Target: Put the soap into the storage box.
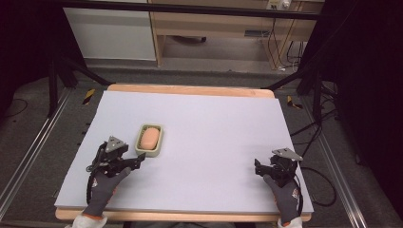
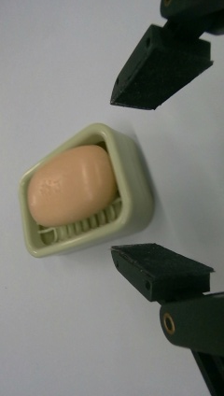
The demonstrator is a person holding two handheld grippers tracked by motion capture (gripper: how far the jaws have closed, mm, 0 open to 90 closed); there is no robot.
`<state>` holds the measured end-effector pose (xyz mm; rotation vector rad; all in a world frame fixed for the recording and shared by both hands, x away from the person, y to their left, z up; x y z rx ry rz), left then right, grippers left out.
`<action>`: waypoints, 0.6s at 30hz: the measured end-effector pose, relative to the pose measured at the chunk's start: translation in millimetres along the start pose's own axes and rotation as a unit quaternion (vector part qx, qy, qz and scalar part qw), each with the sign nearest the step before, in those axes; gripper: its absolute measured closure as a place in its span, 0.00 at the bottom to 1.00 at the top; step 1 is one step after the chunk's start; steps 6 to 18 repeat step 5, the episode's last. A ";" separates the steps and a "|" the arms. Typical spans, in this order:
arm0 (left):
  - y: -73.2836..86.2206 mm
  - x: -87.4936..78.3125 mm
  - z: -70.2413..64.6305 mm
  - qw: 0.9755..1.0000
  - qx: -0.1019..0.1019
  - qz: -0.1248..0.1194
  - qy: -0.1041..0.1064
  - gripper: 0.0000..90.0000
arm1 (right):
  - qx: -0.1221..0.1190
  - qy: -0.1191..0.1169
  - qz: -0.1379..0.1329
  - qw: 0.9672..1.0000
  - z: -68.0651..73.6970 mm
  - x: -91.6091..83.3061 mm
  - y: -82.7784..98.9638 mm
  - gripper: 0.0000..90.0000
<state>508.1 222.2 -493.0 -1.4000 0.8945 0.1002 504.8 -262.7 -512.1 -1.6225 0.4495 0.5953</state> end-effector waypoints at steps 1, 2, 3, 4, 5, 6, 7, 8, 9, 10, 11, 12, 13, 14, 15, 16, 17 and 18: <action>2.5 -1.6 1.2 1.000 -0.001 0.001 -0.001 0.24 | 0.000 0.001 0.001 1.000 -1.1 -0.3 0.4 0.07; 5.3 -4.0 3.1 1.000 -0.003 0.001 -0.003 0.24 | -0.001 0.002 0.000 1.000 -1.9 -0.1 0.3 0.07; 7.9 -6.6 5.2 1.000 -0.006 0.001 -0.004 0.24 | -0.002 0.004 0.000 1.000 -3.0 -0.2 0.5 0.07; 10.3 -9.0 7.5 1.000 -0.008 0.001 -0.006 0.24 | 0.003 0.003 0.002 1.000 -3.3 -0.6 0.7 0.07; 10.3 -9.0 7.5 1.000 -0.008 0.001 -0.006 0.24 | 0.003 0.005 0.001 1.000 -4.3 -0.4 0.6 0.07; 10.3 -9.0 7.5 1.000 -0.008 0.001 -0.006 0.24 | 0.003 0.005 0.001 1.000 -4.3 -0.4 0.6 0.07; 10.3 -9.0 7.5 1.000 -0.008 0.001 -0.006 0.24 | 0.003 0.005 0.001 1.000 -4.3 -0.4 0.6 0.07; 10.3 -9.0 7.5 1.000 -0.008 0.001 -0.006 0.24 | 0.003 0.005 0.001 1.000 -4.3 -0.4 0.6 0.07; 10.3 -9.0 7.5 1.000 -0.008 0.001 -0.006 0.24 | 0.003 0.005 0.001 1.000 -4.3 -0.4 0.6 0.07; 10.3 -9.0 7.5 1.000 -0.008 0.001 -0.006 0.24 | 0.003 0.005 0.001 1.000 -4.3 -0.4 0.6 0.07; 10.3 -9.0 7.5 1.000 -0.008 0.001 -0.006 0.24 | 0.003 0.005 0.001 1.000 -4.3 -0.4 0.6 0.07; 10.3 -9.0 7.5 1.000 -0.008 0.001 -0.006 0.24 | 0.003 0.005 0.001 1.000 -4.3 -0.4 0.6 0.07; 10.3 -9.0 7.5 1.000 -0.008 0.001 -0.006 0.24 | 0.003 0.005 0.001 1.000 -4.3 -0.4 0.6 0.07; 10.3 -9.0 7.5 1.000 -0.008 0.001 -0.006 0.24 | 0.003 0.005 0.001 1.000 -4.3 -0.4 0.6 0.07; 10.3 -9.0 7.5 1.000 -0.008 0.001 -0.006 0.24 | 0.003 0.005 0.001 1.000 -4.3 -0.4 0.6 0.07; 10.3 -9.0 7.5 1.000 -0.008 0.001 -0.006 0.24 | 0.003 0.005 0.001 1.000 -4.3 -0.4 0.6 0.07; 10.3 -9.0 7.5 1.000 -0.008 0.001 -0.006 0.24 | 0.003 0.005 0.001 1.000 -4.3 -0.4 0.6 0.07; 10.3 -9.0 7.5 1.000 -0.008 0.001 -0.006 0.24 | 0.003 0.005 0.001 1.000 -4.3 -0.4 0.6 0.07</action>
Point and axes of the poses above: each handheld gripper's, and its own axes: x roughly forward along the jaws, y roughly out of its underside, z roughly to its left, the point moved 7 cm from there along x, roughly forward along the jaws, and after that the axes turned 3 degrees about y, right-handed, at the moved point
